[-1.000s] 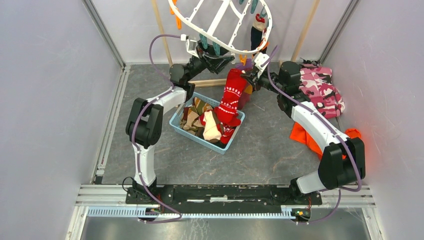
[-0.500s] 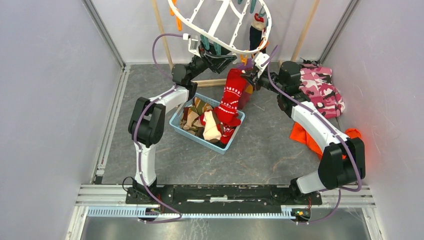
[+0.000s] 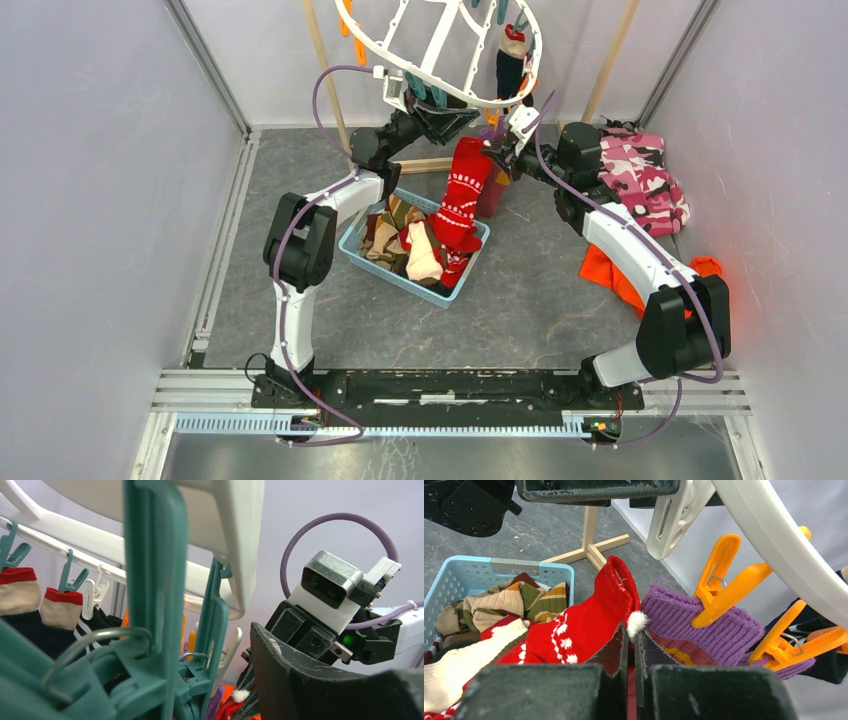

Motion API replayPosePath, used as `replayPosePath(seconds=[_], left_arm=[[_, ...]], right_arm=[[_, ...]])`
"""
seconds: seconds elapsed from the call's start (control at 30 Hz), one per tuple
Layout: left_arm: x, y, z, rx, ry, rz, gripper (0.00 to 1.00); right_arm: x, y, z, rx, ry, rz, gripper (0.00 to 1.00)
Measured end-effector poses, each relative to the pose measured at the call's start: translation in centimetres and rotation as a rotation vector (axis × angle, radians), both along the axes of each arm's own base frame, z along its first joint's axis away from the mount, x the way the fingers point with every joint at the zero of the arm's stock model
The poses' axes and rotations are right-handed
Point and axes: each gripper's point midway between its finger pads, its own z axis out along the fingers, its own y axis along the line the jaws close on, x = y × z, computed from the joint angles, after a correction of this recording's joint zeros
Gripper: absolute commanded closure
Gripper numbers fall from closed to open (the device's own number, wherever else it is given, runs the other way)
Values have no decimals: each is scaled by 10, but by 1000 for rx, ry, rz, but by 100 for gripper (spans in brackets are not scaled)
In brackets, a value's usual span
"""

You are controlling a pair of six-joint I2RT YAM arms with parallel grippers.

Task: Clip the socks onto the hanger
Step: Open the clamp at the hanger.

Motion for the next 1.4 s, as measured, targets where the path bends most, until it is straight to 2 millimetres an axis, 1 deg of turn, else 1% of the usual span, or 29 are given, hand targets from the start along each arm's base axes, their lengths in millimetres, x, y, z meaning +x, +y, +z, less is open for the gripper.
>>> replayPosePath(seconds=[0.07,0.2,0.3,0.4,0.7,0.87,0.97,1.17,1.27,1.4], left_arm=[[0,-1,2,-4,-1,-5,40],[0,-2,2,-7,11,-14,50],[-1,-3,3,-11,12,-21,64],[0,-4,3,-15,20,-31,74],[-4,-6,10,-30,22,-62,89],[-6,-6,10,-39,35,-81,97],[-8,-5,12,-47,37,-92,98],[-11,-4,16,-60,45,-110,98],[-12,-4,17,-64,54,-118,98],[-13,-3,18,-68,65,-128,98]], right_arm=[[0,0,0,0,0,0,100],[0,0,0,0,0,0,100],[0,0,0,0,0,0,100],[0,0,0,0,0,0,100],[0,-1,0,5,6,-3,100],[4,-9,0,22,28,-26,100],[6,-13,2,37,42,-37,100],[6,-12,16,64,38,-27,100],[4,-9,25,71,38,-12,100],[7,-6,44,83,22,2,100]])
